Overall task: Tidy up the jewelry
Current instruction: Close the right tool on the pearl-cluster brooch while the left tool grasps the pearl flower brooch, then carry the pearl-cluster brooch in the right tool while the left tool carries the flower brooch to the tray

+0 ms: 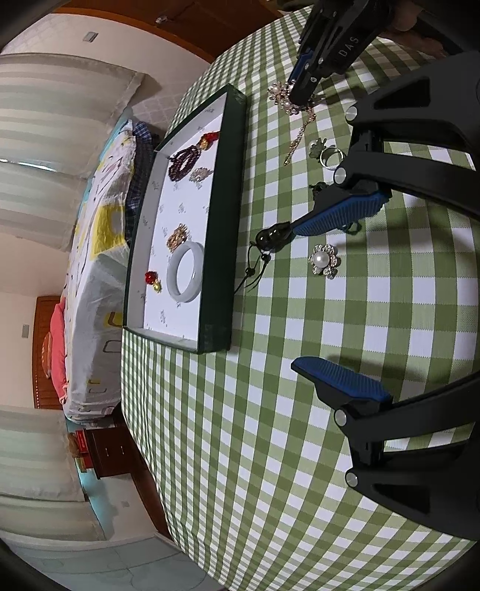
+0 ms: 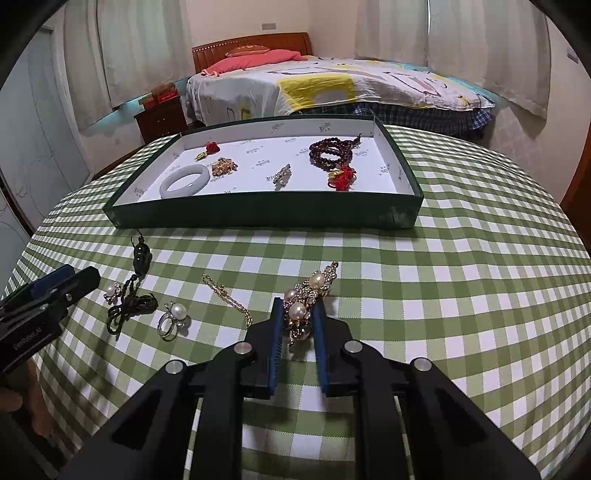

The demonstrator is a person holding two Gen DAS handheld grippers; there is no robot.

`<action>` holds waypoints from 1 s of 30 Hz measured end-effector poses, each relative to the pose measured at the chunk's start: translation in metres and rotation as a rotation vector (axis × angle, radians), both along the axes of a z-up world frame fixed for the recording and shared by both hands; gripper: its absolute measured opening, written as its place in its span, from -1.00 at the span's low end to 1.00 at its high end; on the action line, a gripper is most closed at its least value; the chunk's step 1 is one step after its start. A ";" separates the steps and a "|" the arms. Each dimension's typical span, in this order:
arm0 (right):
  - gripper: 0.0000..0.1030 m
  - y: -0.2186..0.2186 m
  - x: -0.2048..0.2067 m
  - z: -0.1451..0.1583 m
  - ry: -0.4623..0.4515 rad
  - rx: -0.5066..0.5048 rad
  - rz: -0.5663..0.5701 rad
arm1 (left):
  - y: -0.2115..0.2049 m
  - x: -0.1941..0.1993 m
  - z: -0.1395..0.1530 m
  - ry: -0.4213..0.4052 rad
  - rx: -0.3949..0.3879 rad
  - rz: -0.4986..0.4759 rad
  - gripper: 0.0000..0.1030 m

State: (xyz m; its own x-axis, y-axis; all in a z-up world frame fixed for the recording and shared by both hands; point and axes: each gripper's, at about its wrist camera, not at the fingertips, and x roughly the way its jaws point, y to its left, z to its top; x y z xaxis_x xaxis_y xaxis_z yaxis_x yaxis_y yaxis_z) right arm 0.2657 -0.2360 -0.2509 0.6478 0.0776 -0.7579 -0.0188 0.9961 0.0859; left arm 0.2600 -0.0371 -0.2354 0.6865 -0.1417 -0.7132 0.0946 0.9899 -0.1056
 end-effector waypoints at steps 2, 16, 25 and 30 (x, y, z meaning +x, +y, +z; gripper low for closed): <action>-0.68 0.000 -0.001 0.000 -0.002 0.004 0.002 | -0.004 0.001 -0.001 0.006 0.016 -0.009 0.22; -0.68 -0.007 -0.004 0.003 -0.014 0.046 0.001 | -0.021 0.010 -0.014 0.092 0.045 -0.086 -0.51; -0.68 -0.009 -0.004 0.000 -0.010 0.064 0.000 | -0.023 0.011 -0.014 0.087 0.035 -0.111 -0.58; -0.68 -0.007 -0.004 0.000 -0.014 0.063 0.003 | -0.019 0.006 -0.010 0.061 0.015 -0.103 -0.58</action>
